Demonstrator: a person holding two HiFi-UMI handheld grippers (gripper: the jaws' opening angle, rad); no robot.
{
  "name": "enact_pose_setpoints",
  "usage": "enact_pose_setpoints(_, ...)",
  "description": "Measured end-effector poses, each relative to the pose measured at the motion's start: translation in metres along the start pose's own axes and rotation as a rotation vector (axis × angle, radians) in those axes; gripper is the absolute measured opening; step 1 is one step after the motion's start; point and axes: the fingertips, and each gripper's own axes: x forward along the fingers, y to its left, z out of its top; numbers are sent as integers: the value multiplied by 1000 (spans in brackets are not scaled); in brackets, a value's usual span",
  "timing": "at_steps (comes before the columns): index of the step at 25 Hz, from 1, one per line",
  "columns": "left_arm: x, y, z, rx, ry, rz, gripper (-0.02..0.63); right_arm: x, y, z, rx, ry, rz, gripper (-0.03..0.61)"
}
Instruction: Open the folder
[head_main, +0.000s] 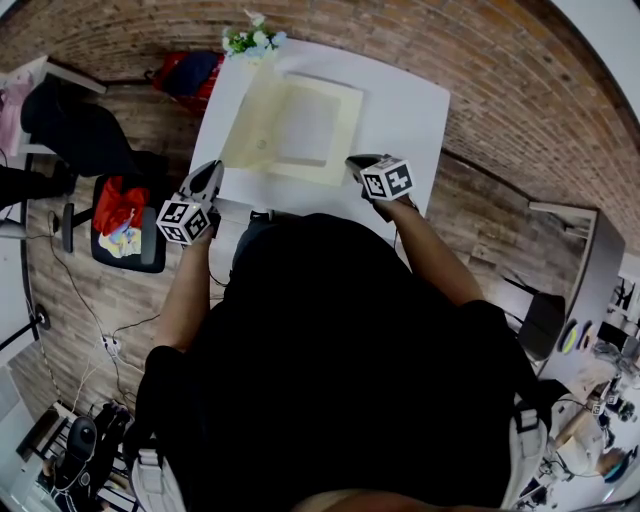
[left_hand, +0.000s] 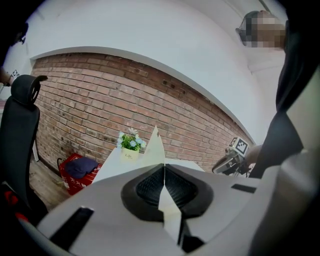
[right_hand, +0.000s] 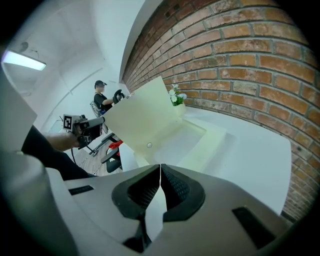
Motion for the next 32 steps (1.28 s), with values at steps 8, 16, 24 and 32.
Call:
enact_pose_setpoints(8,-12,22,-5,-37,-11,51,15,2,1,-1,4,7,-1,28)
enact_pose_setpoints(16,-21,45,-14,-58,-1,109,15,5,2,3,2,6,2,28)
enact_pose_setpoints(24,-31,67,-22,-89,8,145,15,8,5,6,10,4,-1,28)
enact_pose_setpoints(32,-38,90,-32,-141,21,170,15,16,7,10,28,4,-3,28)
